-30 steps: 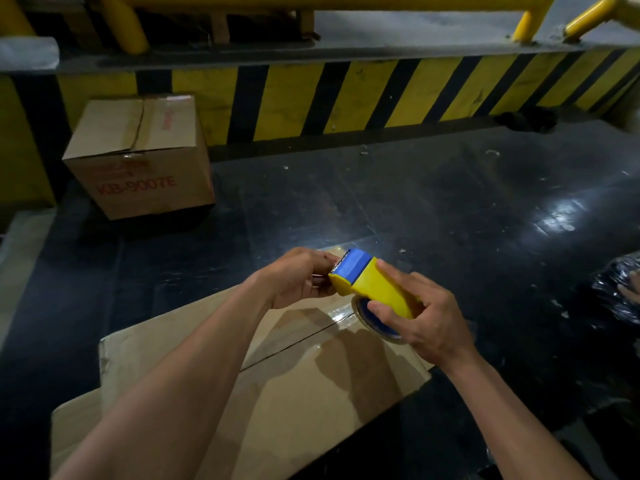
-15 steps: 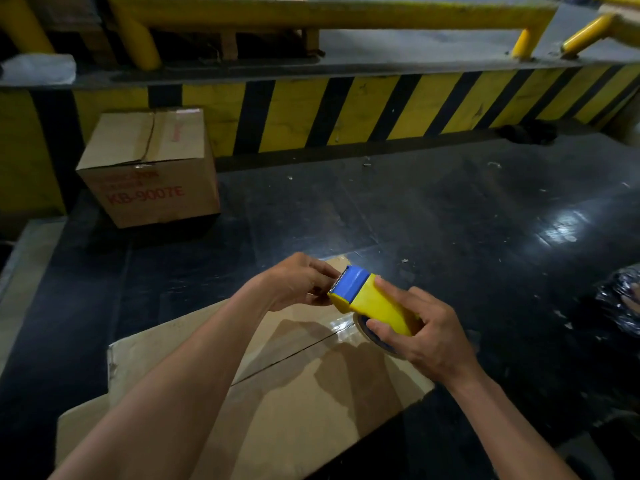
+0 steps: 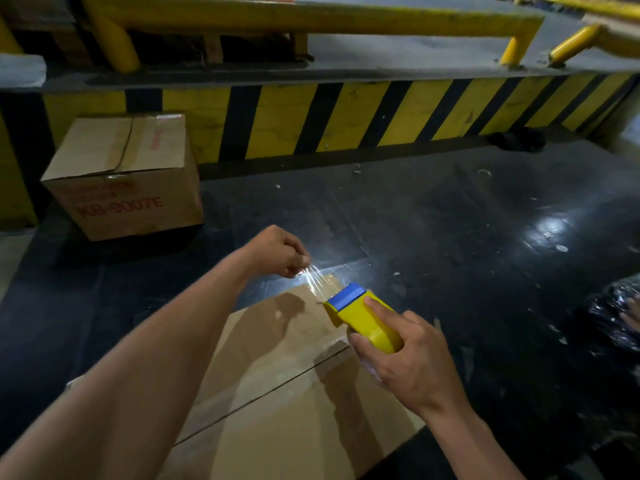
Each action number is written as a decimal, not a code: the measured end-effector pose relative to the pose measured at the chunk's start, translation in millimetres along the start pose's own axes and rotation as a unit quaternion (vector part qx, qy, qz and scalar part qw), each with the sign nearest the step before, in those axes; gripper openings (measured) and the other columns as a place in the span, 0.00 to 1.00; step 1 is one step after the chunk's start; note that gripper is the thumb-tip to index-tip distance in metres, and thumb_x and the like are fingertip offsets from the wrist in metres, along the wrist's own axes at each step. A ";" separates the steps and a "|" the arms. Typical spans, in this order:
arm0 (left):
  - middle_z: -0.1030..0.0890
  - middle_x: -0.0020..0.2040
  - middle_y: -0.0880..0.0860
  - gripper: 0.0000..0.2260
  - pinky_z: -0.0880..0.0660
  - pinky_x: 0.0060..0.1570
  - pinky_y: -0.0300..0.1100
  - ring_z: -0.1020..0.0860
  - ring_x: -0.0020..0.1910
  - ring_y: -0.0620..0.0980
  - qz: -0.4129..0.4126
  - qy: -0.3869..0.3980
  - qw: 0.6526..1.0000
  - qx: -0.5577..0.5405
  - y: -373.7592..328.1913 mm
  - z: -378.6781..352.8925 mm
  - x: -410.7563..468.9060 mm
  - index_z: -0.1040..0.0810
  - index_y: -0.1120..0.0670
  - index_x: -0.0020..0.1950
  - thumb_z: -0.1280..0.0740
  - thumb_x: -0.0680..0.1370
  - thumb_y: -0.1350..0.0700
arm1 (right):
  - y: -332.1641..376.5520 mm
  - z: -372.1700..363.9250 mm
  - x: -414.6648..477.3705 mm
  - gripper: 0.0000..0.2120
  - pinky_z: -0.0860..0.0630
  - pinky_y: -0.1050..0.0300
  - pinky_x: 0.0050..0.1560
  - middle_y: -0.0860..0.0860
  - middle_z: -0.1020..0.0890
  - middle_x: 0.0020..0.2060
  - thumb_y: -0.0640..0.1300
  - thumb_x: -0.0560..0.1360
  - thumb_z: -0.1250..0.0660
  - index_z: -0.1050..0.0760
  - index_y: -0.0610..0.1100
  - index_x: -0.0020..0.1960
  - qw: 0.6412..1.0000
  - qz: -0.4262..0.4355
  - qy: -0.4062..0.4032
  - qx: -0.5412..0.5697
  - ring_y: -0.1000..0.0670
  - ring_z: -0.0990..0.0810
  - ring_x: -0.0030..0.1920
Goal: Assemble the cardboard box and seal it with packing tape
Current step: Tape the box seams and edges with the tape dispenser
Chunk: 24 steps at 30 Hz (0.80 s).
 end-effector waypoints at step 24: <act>0.13 0.39 0.55 0.05 0.15 0.47 0.46 0.13 0.44 0.57 -0.021 0.047 0.998 0.029 34.2 -46.5 81.1 0.14 0.52 0.39 0.20 0.72 0.59 | -28.4 -23.0 13.0 0.30 0.24 0.55 0.44 0.55 0.29 0.39 0.66 0.71 0.33 0.29 0.61 0.71 0.994 -0.080 0.069 -0.029 0.50 0.24 0.42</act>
Point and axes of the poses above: each hand's wrist, its own x-axis towards the middle knuckle, its own z-axis out of the back of the hand, y = z × x, the point moved 6 cm from there along x, towards the middle knuckle
